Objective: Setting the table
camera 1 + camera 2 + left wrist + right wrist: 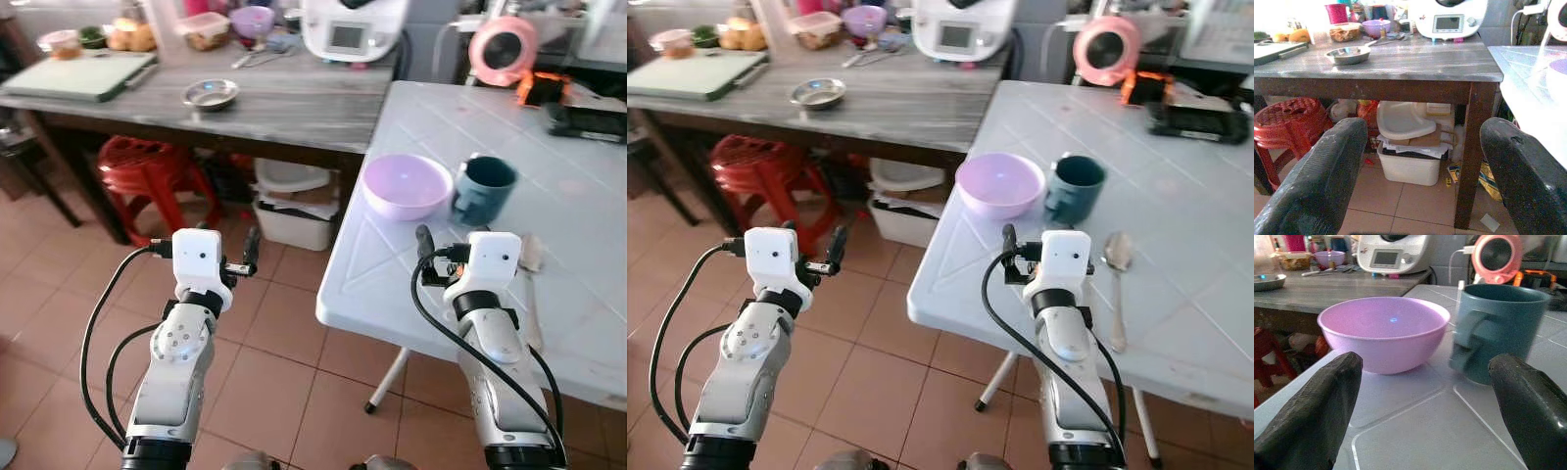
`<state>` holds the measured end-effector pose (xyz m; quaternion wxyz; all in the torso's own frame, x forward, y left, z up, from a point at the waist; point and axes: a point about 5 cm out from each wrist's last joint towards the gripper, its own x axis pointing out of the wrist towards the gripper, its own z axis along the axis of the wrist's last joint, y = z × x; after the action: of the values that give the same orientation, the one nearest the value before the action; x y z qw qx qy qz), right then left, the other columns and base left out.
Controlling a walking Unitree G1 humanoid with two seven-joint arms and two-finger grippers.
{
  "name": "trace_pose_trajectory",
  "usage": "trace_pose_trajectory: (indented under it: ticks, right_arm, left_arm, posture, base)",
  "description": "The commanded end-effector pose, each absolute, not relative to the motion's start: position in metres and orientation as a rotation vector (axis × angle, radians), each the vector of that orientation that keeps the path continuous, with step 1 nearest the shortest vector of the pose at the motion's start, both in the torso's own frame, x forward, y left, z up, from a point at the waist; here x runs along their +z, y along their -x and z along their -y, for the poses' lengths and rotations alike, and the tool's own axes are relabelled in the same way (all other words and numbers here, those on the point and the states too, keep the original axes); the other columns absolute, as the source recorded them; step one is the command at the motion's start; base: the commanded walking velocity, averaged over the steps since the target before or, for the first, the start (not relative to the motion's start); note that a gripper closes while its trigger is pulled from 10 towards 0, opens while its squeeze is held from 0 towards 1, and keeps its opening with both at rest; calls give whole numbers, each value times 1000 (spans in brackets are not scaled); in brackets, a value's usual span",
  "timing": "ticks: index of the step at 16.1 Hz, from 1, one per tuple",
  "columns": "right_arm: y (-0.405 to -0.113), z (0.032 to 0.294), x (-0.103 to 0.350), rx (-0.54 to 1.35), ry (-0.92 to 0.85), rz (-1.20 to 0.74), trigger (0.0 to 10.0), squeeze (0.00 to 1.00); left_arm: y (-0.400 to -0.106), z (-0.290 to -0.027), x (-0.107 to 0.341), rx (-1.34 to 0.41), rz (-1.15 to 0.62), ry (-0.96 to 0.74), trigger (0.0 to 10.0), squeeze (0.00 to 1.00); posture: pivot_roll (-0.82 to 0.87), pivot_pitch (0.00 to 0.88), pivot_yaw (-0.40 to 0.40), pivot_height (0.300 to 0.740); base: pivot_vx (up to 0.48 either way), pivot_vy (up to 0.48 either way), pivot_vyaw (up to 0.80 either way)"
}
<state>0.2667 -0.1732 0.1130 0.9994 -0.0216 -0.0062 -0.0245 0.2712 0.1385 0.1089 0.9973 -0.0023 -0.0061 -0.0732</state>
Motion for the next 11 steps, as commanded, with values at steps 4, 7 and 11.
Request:
trace_pose_trajectory:
  ticks: [4,7,11]
  right_arm:
    - [-269,164,127,-6,84,79,10000,0]
    - [-270,156,140,47,155,147,10000,0]
    - [-267,151,151,58,193,204,10000,0]
  left_arm:
    - [-269,-138,115,-184,46,22,10000,0]
    - [-269,-139,115,-182,46,28,10000,0]
    - [-269,-138,116,-192,52,39,10000,0]
  posture:
    - [-36,0,55,740]
    - [-35,0,54,740]
    - [-43,0,53,740]
  base:
    - [0,0,-361]
    - [249,0,0]
    - [277,0,0]
